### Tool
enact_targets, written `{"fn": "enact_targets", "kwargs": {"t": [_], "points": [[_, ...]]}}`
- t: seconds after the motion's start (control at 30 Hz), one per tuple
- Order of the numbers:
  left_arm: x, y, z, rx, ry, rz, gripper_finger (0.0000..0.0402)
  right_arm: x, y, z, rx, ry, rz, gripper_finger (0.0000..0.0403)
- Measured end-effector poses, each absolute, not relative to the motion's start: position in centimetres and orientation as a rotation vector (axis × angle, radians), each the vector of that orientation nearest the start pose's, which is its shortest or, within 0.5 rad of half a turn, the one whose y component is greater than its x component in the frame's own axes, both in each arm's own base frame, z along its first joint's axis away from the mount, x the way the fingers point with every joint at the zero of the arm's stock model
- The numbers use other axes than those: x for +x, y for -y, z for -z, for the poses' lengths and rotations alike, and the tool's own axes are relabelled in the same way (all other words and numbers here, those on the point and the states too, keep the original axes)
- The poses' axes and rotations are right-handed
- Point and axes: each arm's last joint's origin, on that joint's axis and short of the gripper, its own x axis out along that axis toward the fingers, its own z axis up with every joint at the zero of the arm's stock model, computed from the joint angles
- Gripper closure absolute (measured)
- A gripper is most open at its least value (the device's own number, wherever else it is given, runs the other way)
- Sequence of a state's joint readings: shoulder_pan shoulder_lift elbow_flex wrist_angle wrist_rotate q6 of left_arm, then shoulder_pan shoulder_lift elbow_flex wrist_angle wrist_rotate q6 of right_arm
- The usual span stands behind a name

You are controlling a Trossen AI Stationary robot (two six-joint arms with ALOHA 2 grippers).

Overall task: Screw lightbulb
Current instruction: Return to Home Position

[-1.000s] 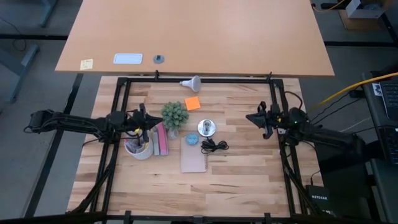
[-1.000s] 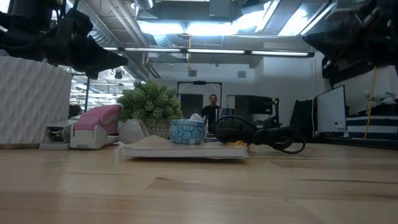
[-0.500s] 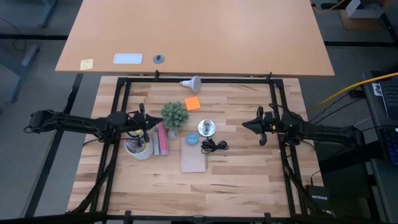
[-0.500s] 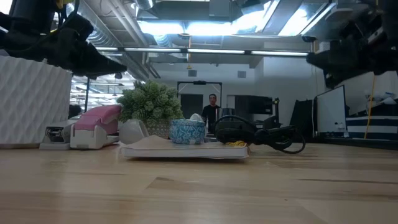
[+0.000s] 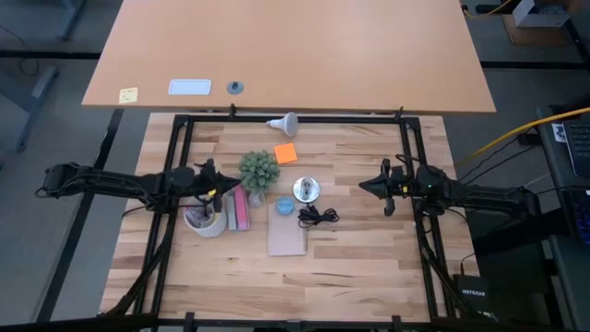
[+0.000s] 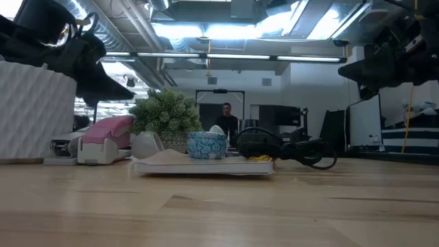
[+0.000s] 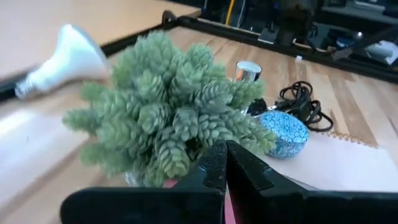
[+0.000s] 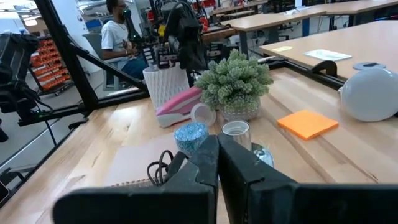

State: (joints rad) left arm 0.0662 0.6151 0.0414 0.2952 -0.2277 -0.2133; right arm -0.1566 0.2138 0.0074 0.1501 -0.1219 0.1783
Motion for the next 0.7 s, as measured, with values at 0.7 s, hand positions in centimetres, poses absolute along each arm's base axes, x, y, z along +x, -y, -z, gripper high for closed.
{"fn": "enact_targets", "kwargs": {"t": [0.7], "points": [[12.93,-1.5,-13.88,-0.272,-0.317,-0.341,0.0402,10.89,1.37,-16.2,0.186,-0.057,0.04,0.0391]]}}
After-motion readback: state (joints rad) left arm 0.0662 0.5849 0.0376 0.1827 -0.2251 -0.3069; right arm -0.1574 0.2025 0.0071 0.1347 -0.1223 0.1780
